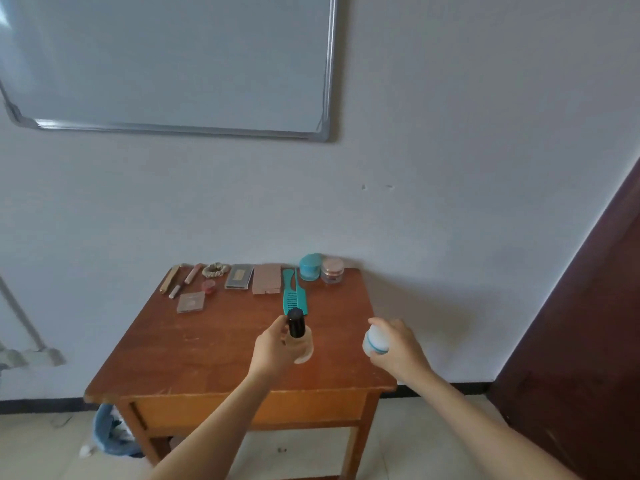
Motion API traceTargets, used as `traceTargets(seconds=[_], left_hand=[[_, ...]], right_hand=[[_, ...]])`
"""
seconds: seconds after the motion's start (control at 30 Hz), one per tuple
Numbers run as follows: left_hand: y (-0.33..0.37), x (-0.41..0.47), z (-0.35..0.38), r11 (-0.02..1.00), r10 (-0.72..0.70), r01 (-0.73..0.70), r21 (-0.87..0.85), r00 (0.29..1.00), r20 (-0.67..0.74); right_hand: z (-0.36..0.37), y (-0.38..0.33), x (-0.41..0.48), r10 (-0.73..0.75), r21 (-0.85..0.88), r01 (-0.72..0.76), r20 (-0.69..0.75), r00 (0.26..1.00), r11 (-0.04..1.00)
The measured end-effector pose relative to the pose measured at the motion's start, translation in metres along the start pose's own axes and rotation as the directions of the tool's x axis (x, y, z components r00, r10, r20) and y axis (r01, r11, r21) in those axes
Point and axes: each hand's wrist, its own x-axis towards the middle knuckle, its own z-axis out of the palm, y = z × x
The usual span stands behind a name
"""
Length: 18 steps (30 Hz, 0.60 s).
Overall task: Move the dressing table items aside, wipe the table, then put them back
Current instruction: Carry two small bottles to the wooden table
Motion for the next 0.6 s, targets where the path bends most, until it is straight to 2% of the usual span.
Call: traceTargets(seconds=[0.17,0.4,0.6], left_hand=[[-0.008,0.095,0.04,0.996,-0.093,0.093,-0.005,0.996,0.013],[-0.006,0.215,0.081,0.977,-0.193,0.194,0.092,0.981,-0.025],[-0.012,0.263,0.096,0.962,-0.235,0.238,0.136,0.971,-0.038]], right_hand=[[0.025,0.027,0.098,-0.018,0.049,0.016,0.04,0.999,0.999],[0.059,0.054,0.227,-0.045,0.046,0.035,0.238,0.97,0.998],[0.087,0.056,0.274,-0.093,-0.009,0.101,0.301,0.949,0.995]])
